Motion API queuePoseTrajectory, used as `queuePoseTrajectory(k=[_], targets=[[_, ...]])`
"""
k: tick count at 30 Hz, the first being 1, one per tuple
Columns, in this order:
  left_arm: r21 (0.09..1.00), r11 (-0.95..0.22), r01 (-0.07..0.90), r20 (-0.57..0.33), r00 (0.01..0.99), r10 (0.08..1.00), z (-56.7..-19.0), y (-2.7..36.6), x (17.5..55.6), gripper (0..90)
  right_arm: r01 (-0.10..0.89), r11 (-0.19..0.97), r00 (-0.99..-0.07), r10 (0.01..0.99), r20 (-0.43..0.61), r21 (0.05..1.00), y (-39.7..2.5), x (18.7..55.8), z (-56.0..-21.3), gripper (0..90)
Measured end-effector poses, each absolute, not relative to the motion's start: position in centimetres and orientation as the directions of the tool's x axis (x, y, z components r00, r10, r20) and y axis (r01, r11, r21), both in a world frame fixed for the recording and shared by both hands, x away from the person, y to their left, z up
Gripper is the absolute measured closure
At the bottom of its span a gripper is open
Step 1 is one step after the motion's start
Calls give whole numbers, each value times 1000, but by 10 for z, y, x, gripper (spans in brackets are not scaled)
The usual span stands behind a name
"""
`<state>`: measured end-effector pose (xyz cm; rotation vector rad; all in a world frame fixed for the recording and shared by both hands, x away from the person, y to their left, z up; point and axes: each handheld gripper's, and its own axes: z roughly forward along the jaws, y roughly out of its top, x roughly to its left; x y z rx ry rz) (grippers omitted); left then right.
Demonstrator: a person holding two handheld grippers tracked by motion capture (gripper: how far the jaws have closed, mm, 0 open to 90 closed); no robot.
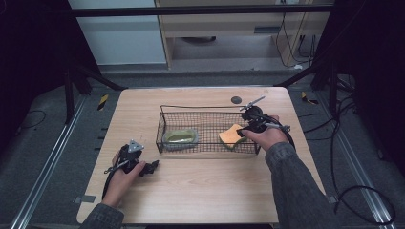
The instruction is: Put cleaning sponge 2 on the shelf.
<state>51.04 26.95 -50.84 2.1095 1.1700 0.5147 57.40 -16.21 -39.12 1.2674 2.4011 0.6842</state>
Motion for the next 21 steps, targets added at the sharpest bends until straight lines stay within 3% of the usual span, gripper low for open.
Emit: queuePoseTrajectory(k=[8,15,21], targets=[[711,-380,592,22,522,853,-508,270,510,0,671,382,-465,884,-40,636,-181,570,-386,122],[710,-381,592,22,522,853,-508,270,510,0,642,288,-373,927,-38,710,-216,554,-385,76],[711,-380,592,22,521,853,-508,269,510,0,639,218,-308,951,-15,738,-247,532,-393,93]])
